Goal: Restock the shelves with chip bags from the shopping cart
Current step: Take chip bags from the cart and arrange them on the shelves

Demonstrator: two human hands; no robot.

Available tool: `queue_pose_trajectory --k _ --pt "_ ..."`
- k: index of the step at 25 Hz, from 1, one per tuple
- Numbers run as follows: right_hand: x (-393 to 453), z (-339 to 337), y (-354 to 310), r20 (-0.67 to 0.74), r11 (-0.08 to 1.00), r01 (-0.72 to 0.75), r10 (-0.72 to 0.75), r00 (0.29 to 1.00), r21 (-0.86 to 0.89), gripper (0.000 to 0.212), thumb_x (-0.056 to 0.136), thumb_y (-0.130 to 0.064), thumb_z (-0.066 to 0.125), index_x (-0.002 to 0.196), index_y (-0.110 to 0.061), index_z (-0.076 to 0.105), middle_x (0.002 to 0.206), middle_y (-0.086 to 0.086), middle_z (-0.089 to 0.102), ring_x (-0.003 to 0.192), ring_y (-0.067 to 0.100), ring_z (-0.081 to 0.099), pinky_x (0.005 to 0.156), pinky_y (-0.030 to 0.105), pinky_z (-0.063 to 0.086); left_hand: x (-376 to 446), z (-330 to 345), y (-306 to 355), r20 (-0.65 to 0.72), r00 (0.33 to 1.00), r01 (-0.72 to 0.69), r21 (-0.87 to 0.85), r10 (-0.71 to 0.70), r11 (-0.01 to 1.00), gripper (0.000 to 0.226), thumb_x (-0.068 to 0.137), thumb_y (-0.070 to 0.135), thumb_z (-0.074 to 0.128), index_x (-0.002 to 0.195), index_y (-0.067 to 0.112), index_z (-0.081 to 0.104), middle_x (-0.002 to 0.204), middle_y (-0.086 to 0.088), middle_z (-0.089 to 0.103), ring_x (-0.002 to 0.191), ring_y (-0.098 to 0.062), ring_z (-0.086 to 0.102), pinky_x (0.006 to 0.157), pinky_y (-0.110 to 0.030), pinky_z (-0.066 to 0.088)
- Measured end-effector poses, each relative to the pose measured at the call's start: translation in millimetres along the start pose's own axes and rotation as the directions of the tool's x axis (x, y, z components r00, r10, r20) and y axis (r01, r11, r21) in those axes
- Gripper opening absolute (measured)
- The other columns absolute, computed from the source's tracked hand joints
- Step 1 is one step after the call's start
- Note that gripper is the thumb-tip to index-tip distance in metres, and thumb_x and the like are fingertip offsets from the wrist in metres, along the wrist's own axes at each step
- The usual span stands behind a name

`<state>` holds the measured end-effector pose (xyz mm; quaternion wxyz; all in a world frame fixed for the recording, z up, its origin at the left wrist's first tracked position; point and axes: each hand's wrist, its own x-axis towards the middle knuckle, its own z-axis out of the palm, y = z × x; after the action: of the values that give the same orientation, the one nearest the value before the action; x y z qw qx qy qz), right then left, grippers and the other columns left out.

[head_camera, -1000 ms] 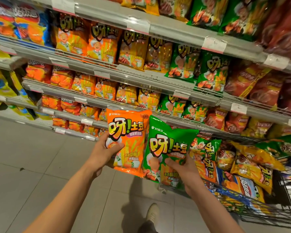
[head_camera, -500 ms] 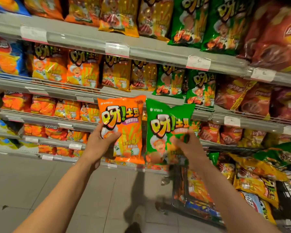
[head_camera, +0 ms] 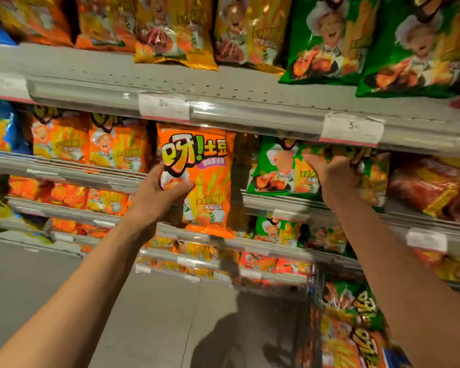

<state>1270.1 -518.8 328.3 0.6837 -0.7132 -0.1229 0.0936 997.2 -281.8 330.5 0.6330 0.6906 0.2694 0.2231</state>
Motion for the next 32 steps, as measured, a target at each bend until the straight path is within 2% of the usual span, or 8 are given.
queue_pose_trajectory --k 5,9,14,20,23,26,29,32 --pt "10.3 -1.2 15.5 0.019 0.991 0.120 -0.119 0.993 -0.053 0.043 0.084 -0.014 0.071 0.124 -0.010 0.058 0.105 -0.004 0.067 0.090 -0.001 0.064 0.079 0.014 0.049 34.7 22.0 4.9 0.038 0.999 0.001 -0.001 -0.001 1.000 0.031 0.088 0.030 0.077 0.116 0.035 0.067 0.093 0.014 0.073 0.077 -0.002 0.067 0.059 -0.018 0.054" --pt "5.0 -8.9 27.7 0.003 0.981 0.164 -0.164 0.986 -0.100 0.042 0.092 -0.016 0.069 0.130 -0.016 0.050 0.105 -0.002 0.056 0.094 0.009 0.053 0.083 0.030 0.044 52.6 30.2 7.7 0.042 0.999 0.006 -0.006 -0.006 1.000 0.029 0.088 0.024 0.077 0.115 0.027 0.069 0.098 0.008 0.075 0.081 -0.004 0.068 0.062 -0.015 0.054" --pt "1.9 -9.2 30.9 0.092 0.927 0.162 -0.139 0.986 -0.339 0.057 0.094 -0.034 0.069 0.141 -0.016 0.042 0.112 -0.004 0.057 0.101 0.006 0.052 0.084 0.020 0.039 59.0 27.7 4.8 0.068 0.997 0.045 -0.004 -0.045 0.999 0.025 0.086 0.030 0.078 0.106 0.042 0.071 0.102 0.012 0.076 0.086 -0.001 0.072 0.061 -0.013 0.054" --pt "-6.8 3.4 30.1 0.009 0.898 0.151 -0.162 0.987 -0.413 0.054 0.093 -0.029 0.071 0.136 -0.010 0.044 0.095 -0.019 0.053 0.080 -0.030 0.047 0.068 -0.007 0.032 58.9 27.1 3.4 0.045 0.994 0.098 -0.028 -0.097 0.995 0.036 0.083 0.036 0.080 0.116 0.037 0.067 0.101 0.012 0.076 0.085 -0.003 0.073 0.057 -0.021 0.055" --pt "-15.1 7.8 25.8 -0.017 0.898 0.158 -0.180 0.983 -0.412 0.058 0.091 -0.026 0.073 0.137 -0.011 0.041 0.116 0.008 0.061 0.102 -0.005 0.057 0.090 0.003 0.041 57.5 26.7 3.7 0.050 0.994 0.097 -0.044 -0.095 0.994 0.045 0.081 0.035 0.081 0.123 0.033 0.064 0.102 0.009 0.076 0.085 -0.006 0.074 0.059 -0.025 0.057" --pt "-28.8 11.4 20.6 -0.082 0.863 0.183 -0.249 0.965 -0.472 0.073 0.087 -0.026 0.077 0.145 -0.007 0.037 0.140 0.016 0.049 0.131 0.032 0.047 0.110 0.048 0.041 56.9 23.6 3.2 0.060 0.994 0.100 -0.067 -0.096 0.993 0.053 0.082 0.033 0.081 0.130 0.032 0.060 0.109 0.006 0.075 0.091 -0.011 0.075 0.063 -0.027 0.058" --pt "-51.2 19.1 15.3 -0.203 0.804 0.339 -0.483 0.852 -0.489 0.056 0.091 -0.023 0.073 0.136 -0.004 0.046 0.134 0.023 0.045 0.117 0.029 0.051 0.098 0.048 0.048 55.3 18.0 3.7 0.089 0.993 0.090 -0.098 -0.081 0.991 0.052 0.086 0.027 0.079 0.133 0.030 0.058 0.115 0.004 0.074 0.096 -0.014 0.075 0.066 -0.026 0.059" --pt "-58.4 32.7 8.5 0.010 0.722 0.466 -0.538 0.843 -0.512 0.039 0.096 -0.015 0.067 0.133 -0.010 0.056 0.128 0.018 0.051 0.104 0.026 0.059 0.094 0.039 0.051 53.6 14.0 5.4 0.128 0.990 0.072 -0.136 -0.055 0.988 0.045 0.085 0.021 0.079 0.122 0.037 0.060 0.103 0.022 0.074 0.092 0.000 0.073 0.067 -0.013 0.055"
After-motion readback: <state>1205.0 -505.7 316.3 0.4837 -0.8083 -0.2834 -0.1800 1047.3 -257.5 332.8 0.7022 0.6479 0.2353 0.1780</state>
